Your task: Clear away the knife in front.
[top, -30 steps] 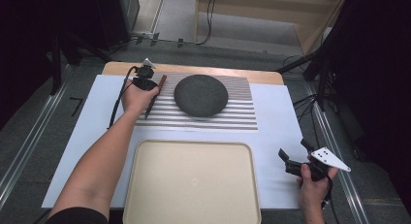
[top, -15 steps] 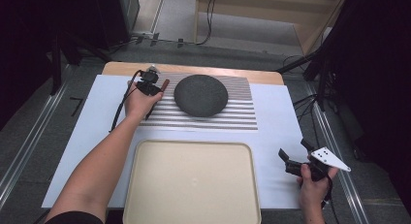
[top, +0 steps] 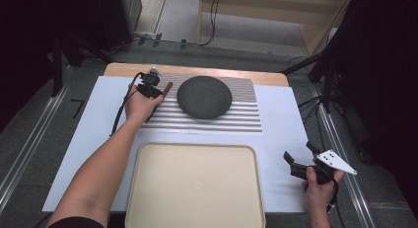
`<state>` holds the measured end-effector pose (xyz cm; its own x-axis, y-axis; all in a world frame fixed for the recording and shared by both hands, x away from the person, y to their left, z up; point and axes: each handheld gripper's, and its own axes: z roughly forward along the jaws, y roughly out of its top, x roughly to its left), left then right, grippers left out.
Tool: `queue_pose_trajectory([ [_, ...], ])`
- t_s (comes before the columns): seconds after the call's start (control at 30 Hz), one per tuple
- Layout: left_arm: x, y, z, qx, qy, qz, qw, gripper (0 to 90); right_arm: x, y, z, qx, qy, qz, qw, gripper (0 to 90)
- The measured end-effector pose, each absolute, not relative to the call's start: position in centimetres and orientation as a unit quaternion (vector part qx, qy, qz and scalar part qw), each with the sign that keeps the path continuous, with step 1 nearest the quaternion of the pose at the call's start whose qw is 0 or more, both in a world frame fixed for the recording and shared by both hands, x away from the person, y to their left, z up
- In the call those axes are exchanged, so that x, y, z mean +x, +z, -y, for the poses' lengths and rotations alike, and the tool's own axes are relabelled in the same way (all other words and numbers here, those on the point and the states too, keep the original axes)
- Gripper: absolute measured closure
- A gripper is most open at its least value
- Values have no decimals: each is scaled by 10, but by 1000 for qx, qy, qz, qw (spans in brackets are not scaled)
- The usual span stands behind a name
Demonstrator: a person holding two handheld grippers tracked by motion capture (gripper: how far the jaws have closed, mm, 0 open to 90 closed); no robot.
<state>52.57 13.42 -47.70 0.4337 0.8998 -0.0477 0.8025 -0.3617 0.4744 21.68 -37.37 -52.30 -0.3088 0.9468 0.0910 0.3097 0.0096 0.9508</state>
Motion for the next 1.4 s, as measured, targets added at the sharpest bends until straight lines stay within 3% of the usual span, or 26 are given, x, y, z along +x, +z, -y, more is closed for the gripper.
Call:
queue_pose_trajectory([
  [0.83, 500, -449, -142, 815, 95, -503, 270, 774, 217, -523, 373, 494, 500, -636, 319, 0],
  [1.4, 460, -427, -137, 829, 100, -459, 304, 774, 217, -523, 373, 492, 499, -638, 321, 0],
])
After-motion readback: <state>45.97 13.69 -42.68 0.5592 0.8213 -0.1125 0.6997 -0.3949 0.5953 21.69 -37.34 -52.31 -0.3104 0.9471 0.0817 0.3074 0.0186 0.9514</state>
